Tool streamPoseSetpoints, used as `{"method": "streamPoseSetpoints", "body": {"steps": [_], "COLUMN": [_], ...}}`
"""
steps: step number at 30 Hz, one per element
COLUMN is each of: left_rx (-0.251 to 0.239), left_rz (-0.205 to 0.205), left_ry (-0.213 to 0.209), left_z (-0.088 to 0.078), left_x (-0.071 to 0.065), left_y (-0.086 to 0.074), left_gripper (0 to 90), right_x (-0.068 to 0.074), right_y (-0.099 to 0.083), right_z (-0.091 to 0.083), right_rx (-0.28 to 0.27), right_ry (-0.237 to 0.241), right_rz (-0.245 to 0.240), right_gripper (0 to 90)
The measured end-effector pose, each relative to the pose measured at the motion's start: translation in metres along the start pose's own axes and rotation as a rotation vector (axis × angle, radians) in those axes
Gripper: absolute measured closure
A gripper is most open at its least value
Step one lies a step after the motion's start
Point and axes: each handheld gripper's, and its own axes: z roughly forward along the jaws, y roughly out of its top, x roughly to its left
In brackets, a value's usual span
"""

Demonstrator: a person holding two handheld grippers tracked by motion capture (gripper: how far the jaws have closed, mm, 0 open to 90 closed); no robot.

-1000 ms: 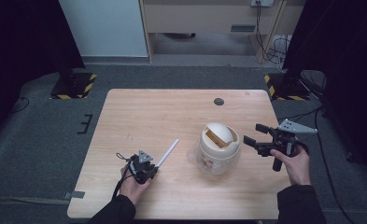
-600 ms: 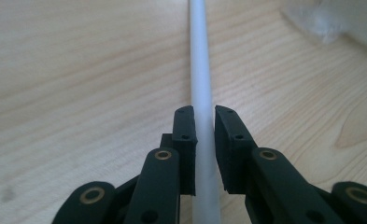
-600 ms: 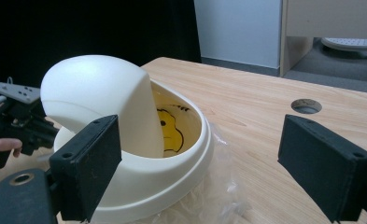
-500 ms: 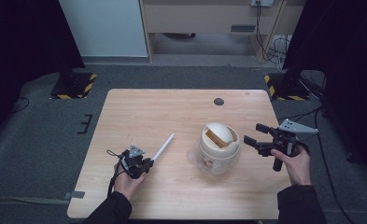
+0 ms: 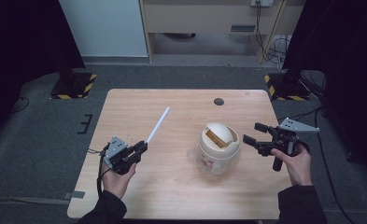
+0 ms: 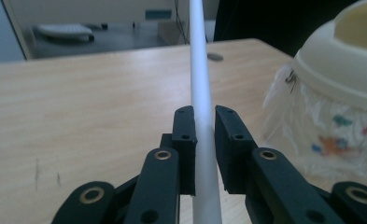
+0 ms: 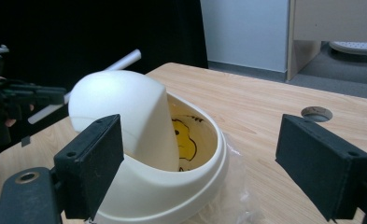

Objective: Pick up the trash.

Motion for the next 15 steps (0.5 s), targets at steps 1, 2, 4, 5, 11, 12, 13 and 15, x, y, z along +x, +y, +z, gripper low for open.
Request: {"method": "streamPoseSetpoints", "body": {"steps": [1, 2, 4, 5, 11, 12, 13, 15], "left_rx": [-0.022, -0.043, -0.079, -0.099, -0.176, -0.186, -0.196, -0.209], "left_rz": [0.005, 0.01, 0.017, 0.018, 0.024, 0.024, 0.03, 0.031], "left_ry": [0.001, 0.001, 0.007, 0.006, -0.01, -0.014, -0.018, -0.026], "left_z": [-0.003, -0.006, -0.011, -0.014, -0.024, -0.025, -0.026, -0.027], "left_x": [-0.001, -0.001, -0.002, -0.002, -0.007, -0.008, -0.01, -0.013], "left_y": [0.003, 0.005, 0.009, 0.012, 0.023, 0.024, 0.026, 0.028], "left_gripper": [78.3, 78.3, 78.3, 78.3, 78.3, 78.3, 78.3, 78.4], "right_x": [0.0, 0.001, 0.002, 0.003, 0.01, 0.01, 0.012, 0.015], "right_y": [0.0, 0.001, 0.002, 0.002, 0.009, 0.009, 0.011, 0.014], "right_z": [0.0, 0.0, 0.0, 0.0, 0.0, 0.0, 0.0, -0.002], "right_rx": [0.0, -0.003, -0.011, -0.013, -0.04, -0.04, -0.049, -0.069], "right_ry": [0.0, -0.001, 0.004, 0.006, 0.018, 0.018, 0.02, 0.028], "right_rz": [0.0, 0.0, 0.003, 0.002, 0.002, 0.002, 0.004, 0.008], "right_gripper": [15.3, 15.4, 15.6, 15.7, 17.1, 17.1, 17.2, 17.5]}}
